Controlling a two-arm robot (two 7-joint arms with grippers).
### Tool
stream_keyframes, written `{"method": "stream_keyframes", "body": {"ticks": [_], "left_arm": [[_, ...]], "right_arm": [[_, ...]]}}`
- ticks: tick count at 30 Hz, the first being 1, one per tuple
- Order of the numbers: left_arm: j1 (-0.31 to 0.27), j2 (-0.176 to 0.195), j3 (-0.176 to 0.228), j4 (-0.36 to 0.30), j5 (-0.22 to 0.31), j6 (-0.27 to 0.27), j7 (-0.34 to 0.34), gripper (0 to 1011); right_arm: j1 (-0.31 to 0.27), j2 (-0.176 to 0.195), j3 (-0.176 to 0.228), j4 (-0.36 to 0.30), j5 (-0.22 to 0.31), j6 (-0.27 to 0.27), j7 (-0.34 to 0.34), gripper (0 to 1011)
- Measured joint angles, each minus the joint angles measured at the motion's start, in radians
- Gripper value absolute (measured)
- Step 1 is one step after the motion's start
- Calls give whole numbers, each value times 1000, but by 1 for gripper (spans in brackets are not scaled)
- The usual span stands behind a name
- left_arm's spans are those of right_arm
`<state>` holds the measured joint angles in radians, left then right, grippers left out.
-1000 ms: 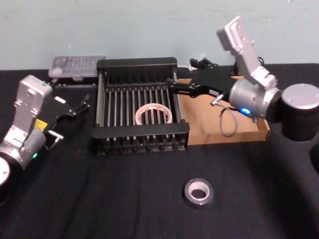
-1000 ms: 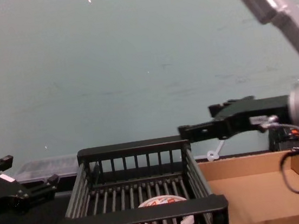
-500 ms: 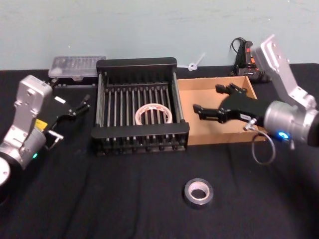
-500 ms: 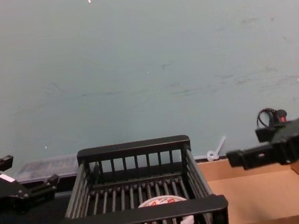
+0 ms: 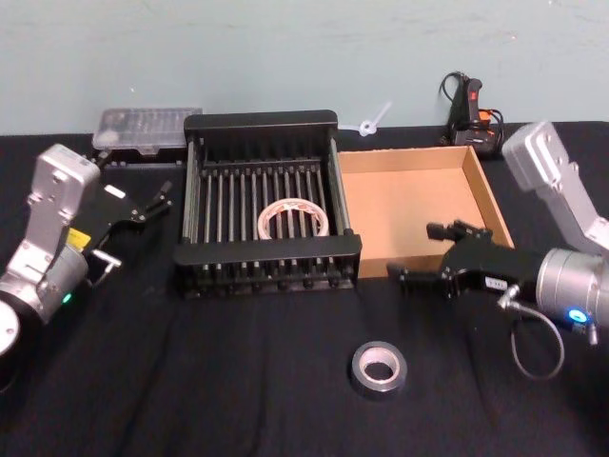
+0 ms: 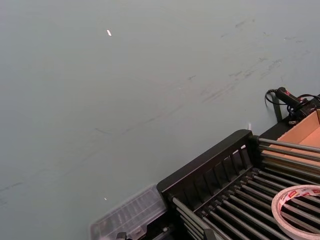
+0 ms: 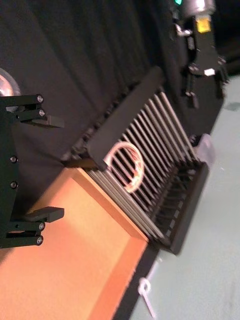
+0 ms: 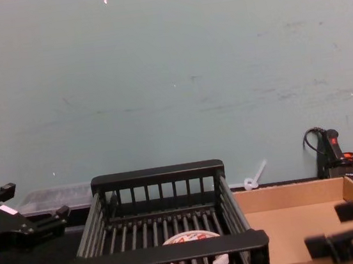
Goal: Pick up the white tape and place it into the black box , Pick up the silver tape and place it into the brown box.
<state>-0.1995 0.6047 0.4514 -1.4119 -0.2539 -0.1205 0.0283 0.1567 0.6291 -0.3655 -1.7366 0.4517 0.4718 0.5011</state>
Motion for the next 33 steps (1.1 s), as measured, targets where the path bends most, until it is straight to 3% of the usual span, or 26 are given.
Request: {"method": "stream_keyframes", "body": {"ticks": [17,33], "left_arm": [[0,0,0,0,0,0,0,1001],[0,0,0,0,0,0,0,1001]], "right_arm": [[13,78,-108,4,-3,33,54,1002],[33,116,-174,3,9,38,77,1002]]}}
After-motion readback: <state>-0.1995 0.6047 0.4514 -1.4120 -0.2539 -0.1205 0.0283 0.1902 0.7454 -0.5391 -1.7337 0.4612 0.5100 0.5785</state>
